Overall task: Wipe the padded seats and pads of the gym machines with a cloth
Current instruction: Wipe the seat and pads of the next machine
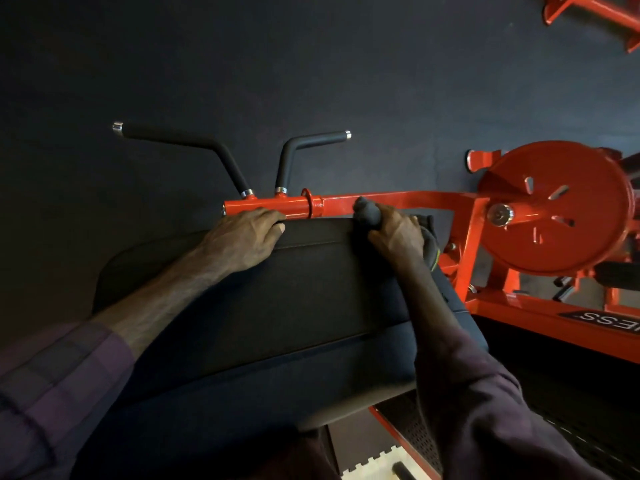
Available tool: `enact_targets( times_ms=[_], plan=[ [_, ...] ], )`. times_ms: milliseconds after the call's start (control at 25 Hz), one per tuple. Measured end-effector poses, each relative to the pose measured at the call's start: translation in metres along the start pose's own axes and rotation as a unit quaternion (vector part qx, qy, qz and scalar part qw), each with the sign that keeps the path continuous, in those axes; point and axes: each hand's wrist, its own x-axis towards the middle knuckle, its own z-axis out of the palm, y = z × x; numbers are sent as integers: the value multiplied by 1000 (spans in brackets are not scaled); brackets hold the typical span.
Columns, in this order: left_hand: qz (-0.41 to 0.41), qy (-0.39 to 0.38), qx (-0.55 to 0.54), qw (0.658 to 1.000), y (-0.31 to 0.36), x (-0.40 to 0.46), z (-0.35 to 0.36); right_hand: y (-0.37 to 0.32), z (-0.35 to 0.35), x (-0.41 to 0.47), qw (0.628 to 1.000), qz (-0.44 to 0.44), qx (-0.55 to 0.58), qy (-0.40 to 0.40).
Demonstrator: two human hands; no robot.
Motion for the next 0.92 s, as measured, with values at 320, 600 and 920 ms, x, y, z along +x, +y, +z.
enact_targets(
  times_ms=[320,600,920],
  plan=[
    [1,19,4,1000,8,2,-1,5,4,-16,995,-99,13,18],
    [-6,24,3,1000,8,2,-2,68,-27,48,987,96,110,-70],
    [-30,5,0,1000,-12,-19,-13,12,-15,104,969,0,16,-245]
  ],
)
